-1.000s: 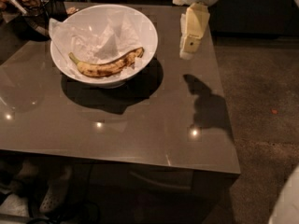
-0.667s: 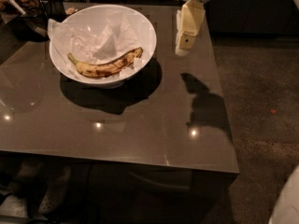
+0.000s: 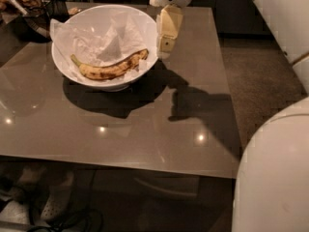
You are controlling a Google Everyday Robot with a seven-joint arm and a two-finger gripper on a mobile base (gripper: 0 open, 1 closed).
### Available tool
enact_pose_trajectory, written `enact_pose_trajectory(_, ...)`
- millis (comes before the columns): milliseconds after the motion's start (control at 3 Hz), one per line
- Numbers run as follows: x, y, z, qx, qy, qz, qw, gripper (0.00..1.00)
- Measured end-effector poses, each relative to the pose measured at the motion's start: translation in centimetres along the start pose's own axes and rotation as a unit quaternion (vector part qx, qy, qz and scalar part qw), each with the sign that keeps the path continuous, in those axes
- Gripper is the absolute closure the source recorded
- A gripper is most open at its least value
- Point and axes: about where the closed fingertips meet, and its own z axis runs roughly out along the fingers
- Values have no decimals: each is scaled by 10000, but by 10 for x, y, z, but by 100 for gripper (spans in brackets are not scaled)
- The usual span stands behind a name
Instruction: Pick banana from white bowl
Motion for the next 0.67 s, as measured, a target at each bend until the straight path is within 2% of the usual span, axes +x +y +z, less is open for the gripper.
enact_pose_trajectory(333,-18,-4,19,-166,-97,-45,9998,1)
enact_pose_trajectory(667,-30,-5,32,-299,-156,-20,9994,12)
